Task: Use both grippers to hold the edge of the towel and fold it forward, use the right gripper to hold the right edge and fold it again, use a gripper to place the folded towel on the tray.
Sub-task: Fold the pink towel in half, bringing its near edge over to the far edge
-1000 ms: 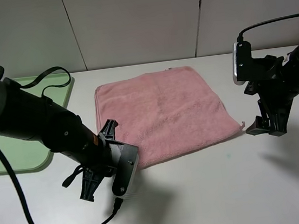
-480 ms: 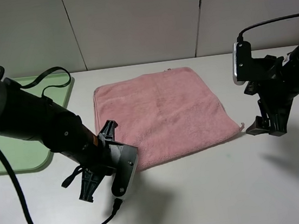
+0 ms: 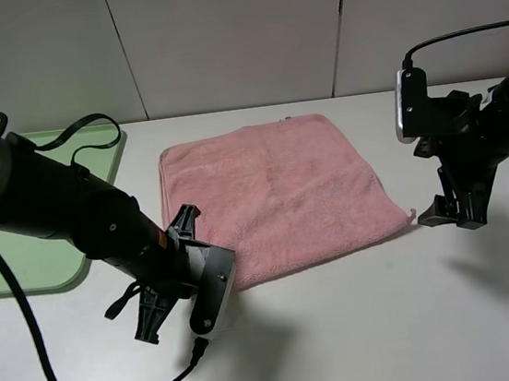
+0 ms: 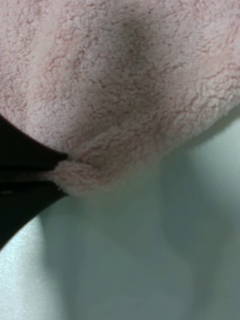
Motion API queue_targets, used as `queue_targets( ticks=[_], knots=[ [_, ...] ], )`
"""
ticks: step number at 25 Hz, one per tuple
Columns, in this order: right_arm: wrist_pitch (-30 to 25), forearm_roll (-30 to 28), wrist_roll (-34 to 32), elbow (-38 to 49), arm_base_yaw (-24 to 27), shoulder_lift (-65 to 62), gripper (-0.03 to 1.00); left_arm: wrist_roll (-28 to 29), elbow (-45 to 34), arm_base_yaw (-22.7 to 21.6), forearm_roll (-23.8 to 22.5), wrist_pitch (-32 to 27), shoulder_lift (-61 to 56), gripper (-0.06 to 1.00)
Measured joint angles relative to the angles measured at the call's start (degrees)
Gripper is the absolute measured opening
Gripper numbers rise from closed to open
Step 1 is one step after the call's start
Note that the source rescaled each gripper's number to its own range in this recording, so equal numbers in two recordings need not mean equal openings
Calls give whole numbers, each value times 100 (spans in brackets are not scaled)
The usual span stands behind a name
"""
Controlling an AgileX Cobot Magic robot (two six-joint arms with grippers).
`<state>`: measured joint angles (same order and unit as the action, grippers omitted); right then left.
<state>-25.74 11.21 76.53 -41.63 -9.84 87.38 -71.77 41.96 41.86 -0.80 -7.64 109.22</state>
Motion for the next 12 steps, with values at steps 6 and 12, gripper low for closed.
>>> queue_targets(
  ticks=[6,12],
  knots=[
    [14,277,164,0,0,268,100,0,-10,0,0,22,0,0],
    [199,337,181,0,0,518,100,0,-10,0,0,41,0,0]
  ],
)
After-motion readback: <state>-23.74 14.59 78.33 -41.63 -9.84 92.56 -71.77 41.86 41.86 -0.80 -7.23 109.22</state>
